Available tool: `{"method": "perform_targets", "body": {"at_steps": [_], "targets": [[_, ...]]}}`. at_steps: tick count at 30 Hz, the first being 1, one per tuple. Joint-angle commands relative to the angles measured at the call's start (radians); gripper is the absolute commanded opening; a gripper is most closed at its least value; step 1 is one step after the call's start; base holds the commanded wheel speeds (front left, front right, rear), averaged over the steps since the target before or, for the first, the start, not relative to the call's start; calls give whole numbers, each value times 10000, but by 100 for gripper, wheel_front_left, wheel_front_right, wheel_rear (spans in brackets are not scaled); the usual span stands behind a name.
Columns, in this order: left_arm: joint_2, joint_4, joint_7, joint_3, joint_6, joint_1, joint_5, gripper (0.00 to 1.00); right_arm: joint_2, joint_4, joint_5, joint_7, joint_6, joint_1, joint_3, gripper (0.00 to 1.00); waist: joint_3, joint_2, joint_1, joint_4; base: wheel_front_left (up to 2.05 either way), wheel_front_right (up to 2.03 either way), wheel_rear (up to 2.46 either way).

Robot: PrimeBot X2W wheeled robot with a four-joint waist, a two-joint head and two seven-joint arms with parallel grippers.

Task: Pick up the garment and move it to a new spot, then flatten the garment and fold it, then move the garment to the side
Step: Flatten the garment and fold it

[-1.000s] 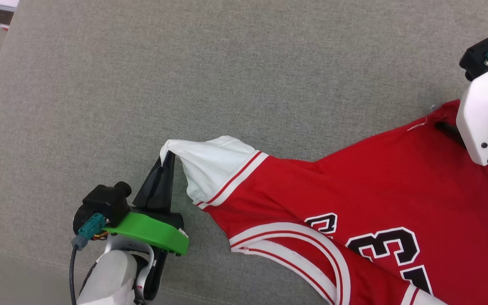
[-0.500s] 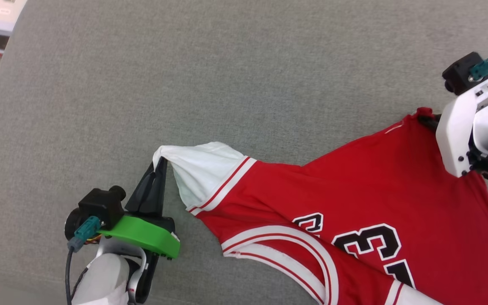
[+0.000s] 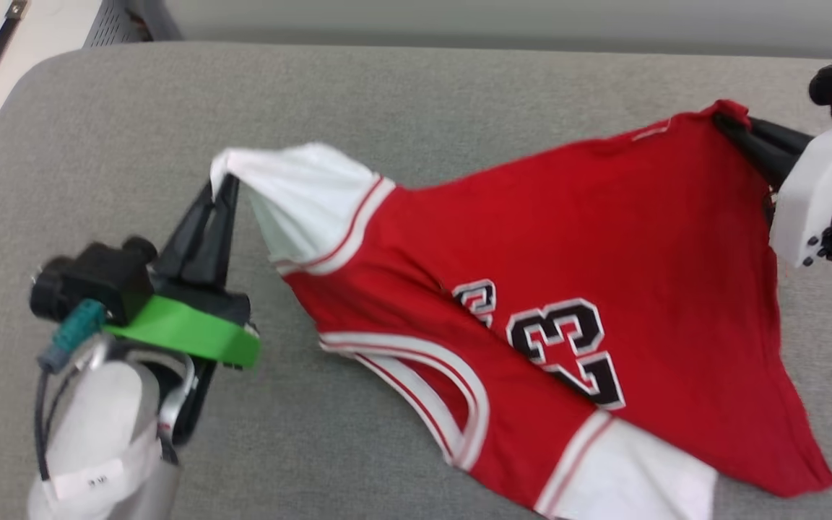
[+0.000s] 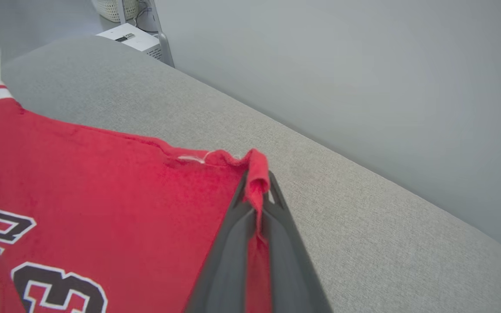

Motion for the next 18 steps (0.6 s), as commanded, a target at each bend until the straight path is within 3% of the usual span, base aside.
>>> {"method": "perform_targets", "body": {"at_steps": [1, 10, 18], "targets": [[129, -244, 90, 69, 24, -471, 120, 0, 15, -149, 14, -177, -6, 133, -238, 0, -406, -1, -1, -403, 0, 0, 0], [552, -555, 759, 102, -35, -3158, -36, 0, 161, -926, -439, -403, -6, -134, -1656, 0, -514, -1, -1, -671, 0, 0, 0], [852, 378, 1037, -99, -79, -6466, 5, 0, 871, -1087, -1220, -109, -6, -1753, -2730, 0, 733, -1, -1, -913, 0, 0, 0]]}}
